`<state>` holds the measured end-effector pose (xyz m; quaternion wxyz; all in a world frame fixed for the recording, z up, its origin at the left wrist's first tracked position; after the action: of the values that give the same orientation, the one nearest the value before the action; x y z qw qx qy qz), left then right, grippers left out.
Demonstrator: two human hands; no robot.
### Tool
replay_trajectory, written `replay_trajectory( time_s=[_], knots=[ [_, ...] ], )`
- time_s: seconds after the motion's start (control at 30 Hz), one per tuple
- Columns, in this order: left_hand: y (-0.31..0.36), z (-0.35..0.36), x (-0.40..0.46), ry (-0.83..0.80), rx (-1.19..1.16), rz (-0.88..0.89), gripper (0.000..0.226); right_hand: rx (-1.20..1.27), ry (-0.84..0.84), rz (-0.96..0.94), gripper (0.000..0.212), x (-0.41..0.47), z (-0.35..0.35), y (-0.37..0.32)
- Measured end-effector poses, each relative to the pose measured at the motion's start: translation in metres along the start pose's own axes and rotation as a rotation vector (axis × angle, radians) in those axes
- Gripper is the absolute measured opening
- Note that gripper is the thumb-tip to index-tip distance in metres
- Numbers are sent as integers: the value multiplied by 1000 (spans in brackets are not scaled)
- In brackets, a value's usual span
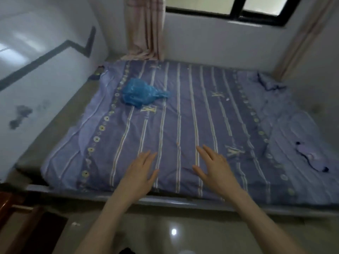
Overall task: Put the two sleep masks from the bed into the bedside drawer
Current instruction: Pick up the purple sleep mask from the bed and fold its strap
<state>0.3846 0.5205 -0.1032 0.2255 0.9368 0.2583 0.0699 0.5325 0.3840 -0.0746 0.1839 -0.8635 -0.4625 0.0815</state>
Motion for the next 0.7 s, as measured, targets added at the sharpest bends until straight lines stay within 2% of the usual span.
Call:
replay_trajectory(
  time_s=[0.2, 0.33, 0.53, 0.7],
  knots=[
    [174, 58, 77, -130, -8, 304, 54, 21, 208, 284, 63, -77, -103, 159],
    [275, 105, 122, -194, 57, 475, 55, 22, 308, 431, 63, -117, -143, 247],
    [397, 187, 191, -253, 29, 624, 55, -7, 351, 608, 62, -141, -186, 381],
    [488, 249, 263, -294, 19, 656, 56, -12, 346, 676, 62, -134, -228, 488]
  ],
)
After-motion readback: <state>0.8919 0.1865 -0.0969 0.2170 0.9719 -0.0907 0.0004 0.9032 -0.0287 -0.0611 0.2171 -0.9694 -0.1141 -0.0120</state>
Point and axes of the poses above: each hand's wrist, its own x-axis towards the middle knuckle, its own z-axis out of the palm, y = z × x, the point moved 9 cm from there along x, towards the middle knuckle, and after that the axes turned 5 degrees about x, right-handed, at the moved point
